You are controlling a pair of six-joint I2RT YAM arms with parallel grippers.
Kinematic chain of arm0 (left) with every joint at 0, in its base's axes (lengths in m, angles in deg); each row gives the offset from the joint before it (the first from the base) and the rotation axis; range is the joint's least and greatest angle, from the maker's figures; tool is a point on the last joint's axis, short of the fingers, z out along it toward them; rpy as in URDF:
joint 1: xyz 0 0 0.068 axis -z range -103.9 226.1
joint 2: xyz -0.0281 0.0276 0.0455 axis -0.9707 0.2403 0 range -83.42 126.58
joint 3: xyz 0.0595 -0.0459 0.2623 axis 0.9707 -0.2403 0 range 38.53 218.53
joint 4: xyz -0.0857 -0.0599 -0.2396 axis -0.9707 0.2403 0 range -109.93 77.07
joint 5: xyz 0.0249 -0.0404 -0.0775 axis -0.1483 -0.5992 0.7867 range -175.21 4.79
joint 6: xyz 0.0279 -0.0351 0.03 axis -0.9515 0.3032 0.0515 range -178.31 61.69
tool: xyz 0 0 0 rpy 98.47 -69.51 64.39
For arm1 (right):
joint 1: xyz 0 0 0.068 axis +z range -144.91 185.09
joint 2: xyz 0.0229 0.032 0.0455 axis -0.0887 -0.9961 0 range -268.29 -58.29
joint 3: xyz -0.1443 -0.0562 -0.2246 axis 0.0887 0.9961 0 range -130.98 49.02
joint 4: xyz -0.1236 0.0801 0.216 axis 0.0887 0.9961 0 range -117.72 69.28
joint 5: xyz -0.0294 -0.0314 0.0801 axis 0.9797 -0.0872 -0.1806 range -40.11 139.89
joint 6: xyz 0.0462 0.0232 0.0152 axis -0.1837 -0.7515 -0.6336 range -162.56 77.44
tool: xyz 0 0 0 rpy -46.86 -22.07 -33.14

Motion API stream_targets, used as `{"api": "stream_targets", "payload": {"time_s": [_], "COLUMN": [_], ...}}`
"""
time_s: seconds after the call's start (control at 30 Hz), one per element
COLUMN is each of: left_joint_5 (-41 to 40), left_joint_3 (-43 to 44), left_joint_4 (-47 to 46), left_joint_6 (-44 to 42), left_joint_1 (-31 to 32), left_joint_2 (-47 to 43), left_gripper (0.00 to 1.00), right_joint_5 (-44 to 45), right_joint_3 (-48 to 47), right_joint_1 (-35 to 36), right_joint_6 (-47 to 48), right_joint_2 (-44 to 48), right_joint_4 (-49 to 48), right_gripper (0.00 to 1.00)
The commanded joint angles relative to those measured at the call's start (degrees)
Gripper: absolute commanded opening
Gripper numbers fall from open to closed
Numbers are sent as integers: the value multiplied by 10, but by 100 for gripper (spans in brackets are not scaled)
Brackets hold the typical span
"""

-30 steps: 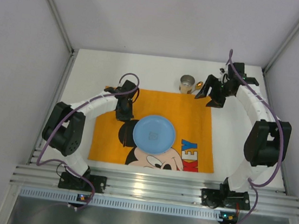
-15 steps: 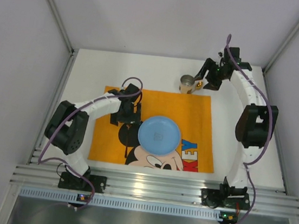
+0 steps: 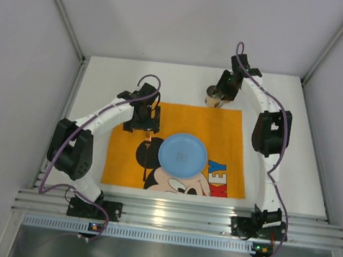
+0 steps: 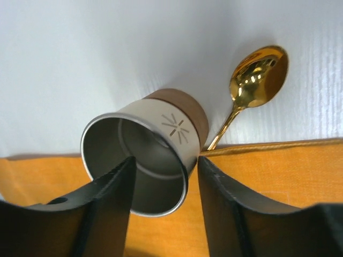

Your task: Set the dinner table for one person

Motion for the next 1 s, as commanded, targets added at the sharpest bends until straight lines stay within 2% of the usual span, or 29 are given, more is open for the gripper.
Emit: {"api": "stream_targets", "payload": {"time_s": [0.0,0.1,0.13,0.27,0.4,0.5,0.63,0.8,0.97], "left_joint_5": [-7,0,2,14,18,22,29,27,30], "left_joint_3": [18,17,18,30,61,77,85,76,73], "left_joint_4": [34,36,34,34,31,27,21,12,11], "left_joint_6": [-24,-34,-37,-49,-56,-61,-60,-55,-50], "left_joint_1": [-20,-32,-35,-42,-42,-42,-42,-42,-42], "left_joint_2": [-26,-30,-28,-15,7,18,32,31,24], "left_gripper": [98,98,98,98,98,98,98,98,98], "right_joint_5": [79,94,94,87,101,115,139,139,138], "right_joint_3": [-49,-60,-63,-84,-87,-48,76,238,290], "right_joint_1": [7,11,12,17,11,2,-3,-2,-2], "right_joint_6": [-14,-13,-13,-5,12,39,69,62,63], "right_joint_2": [-19,-29,-29,-16,61,113,198,259,260], "right_joint_4": [28,41,42,43,46,62,103,75,48], "right_gripper": [47,14,0,0,0,0,0,0,0]}}
